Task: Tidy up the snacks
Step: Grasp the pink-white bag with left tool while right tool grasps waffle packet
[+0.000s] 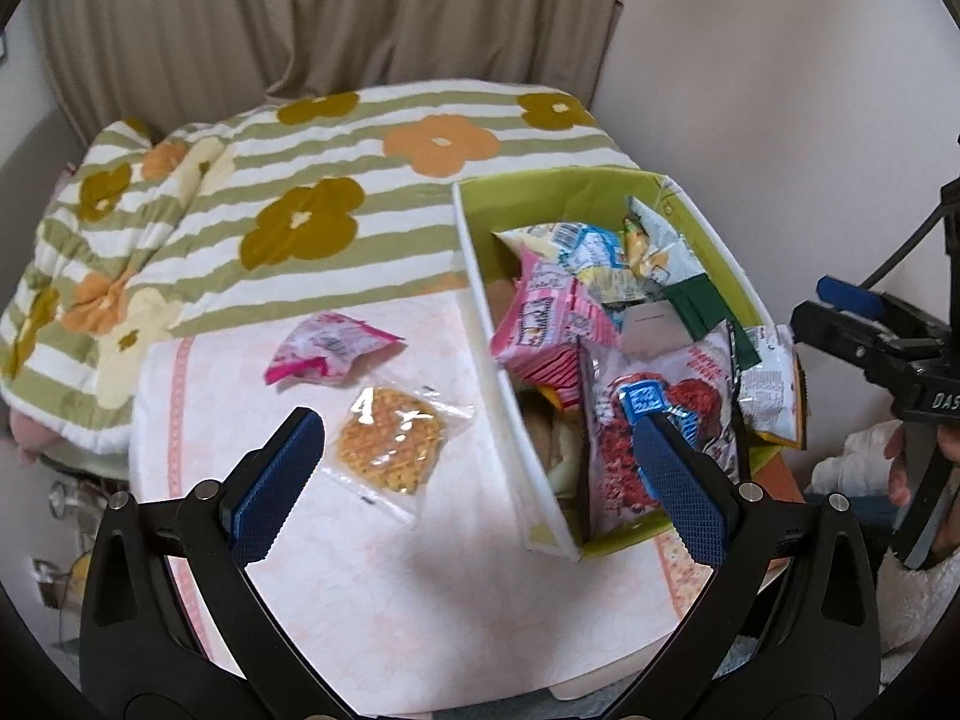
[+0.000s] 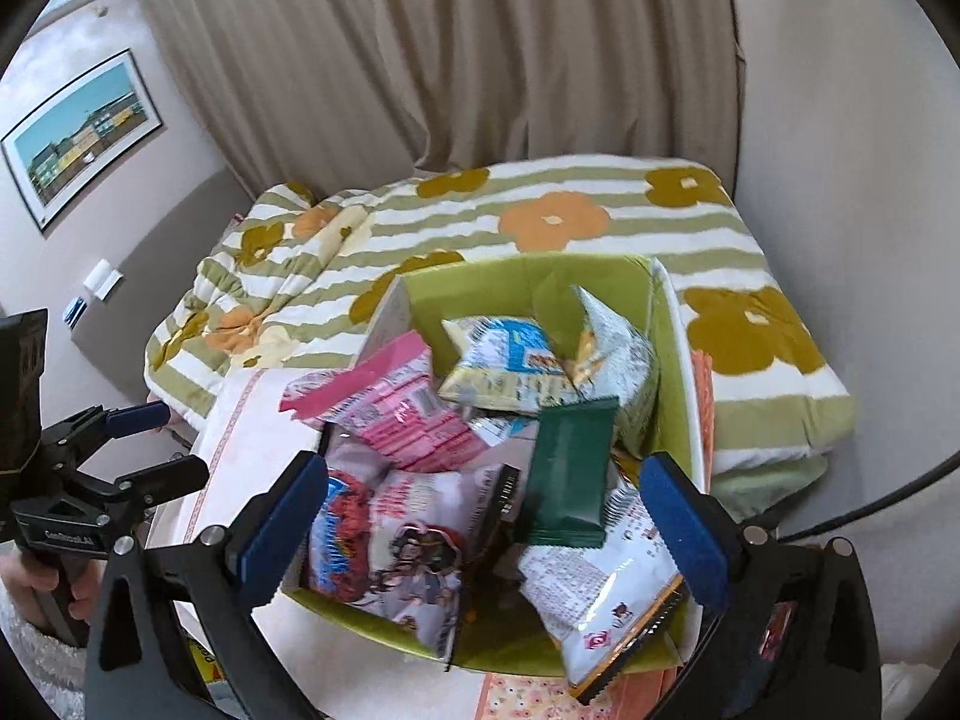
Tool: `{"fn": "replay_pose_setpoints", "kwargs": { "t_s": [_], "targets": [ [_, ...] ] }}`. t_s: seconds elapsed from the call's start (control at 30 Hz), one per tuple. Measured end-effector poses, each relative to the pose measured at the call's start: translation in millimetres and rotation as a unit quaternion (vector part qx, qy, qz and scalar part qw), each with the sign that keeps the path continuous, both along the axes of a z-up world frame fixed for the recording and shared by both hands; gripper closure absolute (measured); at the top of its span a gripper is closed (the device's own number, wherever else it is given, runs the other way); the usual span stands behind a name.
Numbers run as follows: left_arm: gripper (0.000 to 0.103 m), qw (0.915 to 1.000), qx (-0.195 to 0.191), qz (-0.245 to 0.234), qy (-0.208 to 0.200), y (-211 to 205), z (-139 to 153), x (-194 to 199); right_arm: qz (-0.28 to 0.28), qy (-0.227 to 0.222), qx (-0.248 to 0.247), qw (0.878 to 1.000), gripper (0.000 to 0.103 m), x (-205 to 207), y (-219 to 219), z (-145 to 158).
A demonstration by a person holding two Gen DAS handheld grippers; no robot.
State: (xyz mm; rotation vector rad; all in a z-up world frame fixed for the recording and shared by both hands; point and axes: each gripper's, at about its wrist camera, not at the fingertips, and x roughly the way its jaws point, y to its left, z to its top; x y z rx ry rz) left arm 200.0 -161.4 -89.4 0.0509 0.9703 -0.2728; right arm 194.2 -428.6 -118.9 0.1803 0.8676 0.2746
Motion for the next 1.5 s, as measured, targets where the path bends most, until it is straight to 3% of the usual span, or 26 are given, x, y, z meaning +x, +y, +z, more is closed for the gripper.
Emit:
{"fn": "replay_pose_setpoints", "kwargs": {
  "t_s": [0.27,0.47,0.6,0.77,0.93,1.17,1.5],
  "targets": [
    [0.001,0.9992,0.001,0.034,-0.023,42,12,-15,0.023,-0.036,-0.011,0.999,0.0,-13,35,22],
    [0.001,0.9981,0.0,0.046,-0.041,95,22,2,0.029,-0.046,-0.01,0.998,0.0,-13,77,34],
    [0.001,0.9988,-0.001,0.032,-0.039,125,21,23,0.019,-0.036,0.0,0.999,0.0,-3,116,30],
    [0.001,0.9998,0.003,-0.018,-0.007,158,10,61,-0.019,-0.018,0.014,1.0,0.0,11,163,18],
    [0.001,0.9965,0.009,-0.079,0.023,171,-9,97,-0.079,0.005,0.016,0.997,0.0,21,213,-3],
    [0.001,0.9854,0.016,-0.156,0.066,163,-51,148,-0.158,0.051,0.006,0.986,0.0,26,263,-52],
    [0.001,0.97,0.011,-0.196,0.143,122,-133,197,-0.272,0.099,-0.019,0.957,0.0,34,272,-139]
  ]
}}
